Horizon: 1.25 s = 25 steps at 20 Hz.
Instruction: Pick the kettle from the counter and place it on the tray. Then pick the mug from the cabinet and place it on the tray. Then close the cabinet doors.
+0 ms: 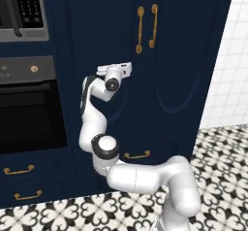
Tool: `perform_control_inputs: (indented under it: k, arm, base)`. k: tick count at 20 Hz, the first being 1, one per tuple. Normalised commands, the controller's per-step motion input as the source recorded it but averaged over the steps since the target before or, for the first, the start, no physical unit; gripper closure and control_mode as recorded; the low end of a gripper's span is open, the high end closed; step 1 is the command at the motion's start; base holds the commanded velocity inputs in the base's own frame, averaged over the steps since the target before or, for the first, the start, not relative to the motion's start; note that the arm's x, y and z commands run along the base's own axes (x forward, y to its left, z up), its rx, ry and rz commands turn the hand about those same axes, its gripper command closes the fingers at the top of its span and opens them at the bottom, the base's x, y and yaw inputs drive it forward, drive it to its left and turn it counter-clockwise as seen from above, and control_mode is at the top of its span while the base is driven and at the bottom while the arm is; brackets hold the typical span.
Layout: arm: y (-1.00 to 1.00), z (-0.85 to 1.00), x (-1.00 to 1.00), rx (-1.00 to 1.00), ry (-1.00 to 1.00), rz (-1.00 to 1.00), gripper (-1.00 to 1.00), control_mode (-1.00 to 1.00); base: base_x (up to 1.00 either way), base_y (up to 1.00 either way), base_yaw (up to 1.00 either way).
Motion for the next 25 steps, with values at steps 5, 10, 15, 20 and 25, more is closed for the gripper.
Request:
perform_control_inputs:
  k: [5, 10, 15, 20, 25]
  arm:
    - [-0.04, 0.0, 0.63, 0.03, 0.16, 0.14, -1.0, -1.0]
    - [-0.18, -0.07, 1.0, 0.11, 0.14, 0.3, -1.0, -1.0]
    - [-0.24, -0.1, 1.0, 0.11, 0.16, 0.39, -1.0, -1.0]
    - [-0.22, -0.13, 0.99, 0.09, 0.18, 0.41, -1.0, -1.0]
    - [-0.25, -0.14, 0.96, 0.09, 0.19, 0.41, -1.0, -1.0]
  base:
    - [0.0, 0.0, 0.0]
    - [0.0, 0.0, 0.0]
    - [0.0, 0.0, 0.0]
    - [0.0, 0.0, 0.0]
    - [0.0, 0.0, 0.0]
